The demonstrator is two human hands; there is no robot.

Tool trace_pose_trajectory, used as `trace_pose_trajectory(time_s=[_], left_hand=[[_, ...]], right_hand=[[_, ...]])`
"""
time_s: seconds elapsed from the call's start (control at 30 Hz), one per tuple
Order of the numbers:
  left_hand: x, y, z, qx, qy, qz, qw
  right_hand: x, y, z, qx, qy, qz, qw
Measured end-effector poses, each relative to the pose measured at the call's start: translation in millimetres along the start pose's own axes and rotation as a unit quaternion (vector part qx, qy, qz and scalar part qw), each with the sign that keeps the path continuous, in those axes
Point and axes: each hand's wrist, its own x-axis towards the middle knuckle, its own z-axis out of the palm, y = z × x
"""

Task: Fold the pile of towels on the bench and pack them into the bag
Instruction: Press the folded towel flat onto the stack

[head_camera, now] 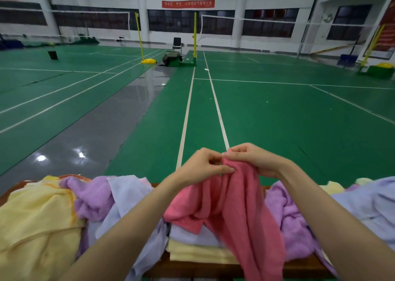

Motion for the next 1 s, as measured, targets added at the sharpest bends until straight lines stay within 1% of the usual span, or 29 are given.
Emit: trace_pose_trajectory(time_s=[0.07, 0.13, 0.23, 0.3, 0.37, 0.5, 0.57, 0.63, 0.67, 0.73, 0.83, 0.9, 0.97, 1.0], left_hand=[[-0.8, -5.9, 4.7, -0.026, 0.014, -0.015, 0.999], [-2.5, -10.9, 5.2, -0.041, 0.025, -0.035, 0.998], [-3.8, -20.0, 1.1, -0.038, 0.075, -0.080, 0.993], [-5.7, -28.7, -8.5, -0.034, 0.119, -0.105, 0.987], [-9.9, -37.8, -20.8, -0.004, 0.150, -0.121, 0.981], [-18.5, -52.9, -42.7, 0.065, 0.173, -0.146, 0.972], [-21.8, -58.7, -52.3, 0.069, 0.212, -0.159, 0.962], [-24.8, -62.7, -59.2, 0.067, 0.256, -0.168, 0.950], [-26.2, -63.2, -60.7, 0.075, 0.261, -0.172, 0.947], [-27.7, -61.1, -60.0, 0.106, 0.224, -0.188, 0.950], [-26.3, -56.3, -58.6, 0.132, 0.118, -0.235, 0.956], [-22.4, -50.6, -58.0, 0.086, 0.093, -0.235, 0.964], [-17.5, -36.9, -53.5, 0.001, 0.111, -0.187, 0.976], [-14.8, -26.4, -49.3, -0.034, 0.120, -0.156, 0.980]], right_hand=[[0.1, 12.9, -2.8, 0.014, 0.014, 0.014, 1.000], [-1.6, 27.9, -6.9, 0.030, 0.028, 0.050, 0.998], [-6.7, 46.0, -9.4, 0.027, 0.035, 0.105, 0.993], [-13.2, 50.3, -12.1, 0.022, 0.026, 0.124, 0.992], [-21.2, 51.0, -17.8, 0.034, 0.018, 0.123, 0.992], [-37.7, 49.3, -33.3, 0.036, 0.021, 0.112, 0.993], [-44.0, 50.4, -42.3, 0.033, 0.022, 0.120, 0.992], [-48.6, 53.6, -51.3, 0.043, 0.040, 0.119, 0.991], [-50.0, 54.9, -54.5, 0.047, 0.051, 0.113, 0.991], [-50.7, 55.4, -57.1, 0.064, 0.069, 0.082, 0.992], [-46.3, 50.0, -54.1, 0.154, 0.115, 0.011, 0.981], [-40.3, 42.7, -48.7, 0.201, 0.173, -0.019, 0.964], [-32.4, 33.1, -37.6, 0.221, 0.222, -0.039, 0.949], [-27.8, 27.3, -27.8, 0.214, 0.232, -0.045, 0.948]])
